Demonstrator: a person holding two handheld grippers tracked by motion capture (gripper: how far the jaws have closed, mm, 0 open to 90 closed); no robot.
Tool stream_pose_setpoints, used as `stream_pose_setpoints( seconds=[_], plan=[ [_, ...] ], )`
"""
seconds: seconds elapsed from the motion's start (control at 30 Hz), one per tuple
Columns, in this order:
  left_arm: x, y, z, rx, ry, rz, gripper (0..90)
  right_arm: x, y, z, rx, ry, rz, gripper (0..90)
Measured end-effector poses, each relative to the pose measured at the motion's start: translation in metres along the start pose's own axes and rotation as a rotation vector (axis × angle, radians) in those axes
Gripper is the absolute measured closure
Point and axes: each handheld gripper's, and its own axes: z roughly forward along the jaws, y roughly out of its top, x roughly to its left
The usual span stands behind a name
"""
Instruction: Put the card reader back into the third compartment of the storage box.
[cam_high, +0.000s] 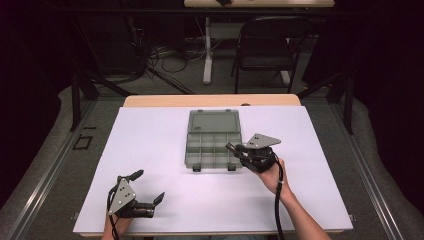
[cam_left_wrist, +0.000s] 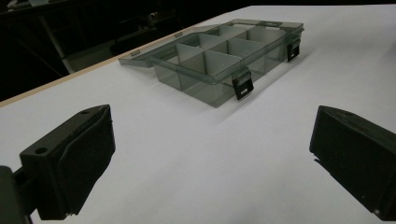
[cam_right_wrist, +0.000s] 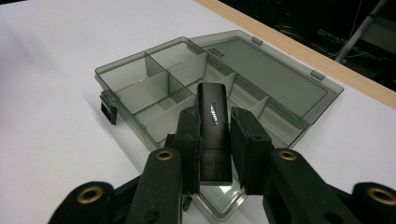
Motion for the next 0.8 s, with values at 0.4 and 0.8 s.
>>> stream_pose_setpoints(
  seconds=[0.4,0.8],
  plan=[
    [0.0,0.0,0.0,0.0,0.0,0.001,0.3,-0.003,0.007,0.006,0.004,-0.006,0.004,74.0],
    [0.0,0.0,0.0,0.001,0.0,0.001,0.3,-0.006,0.013,0.014,0.013,-0.012,0.01,74.0]
  ],
)
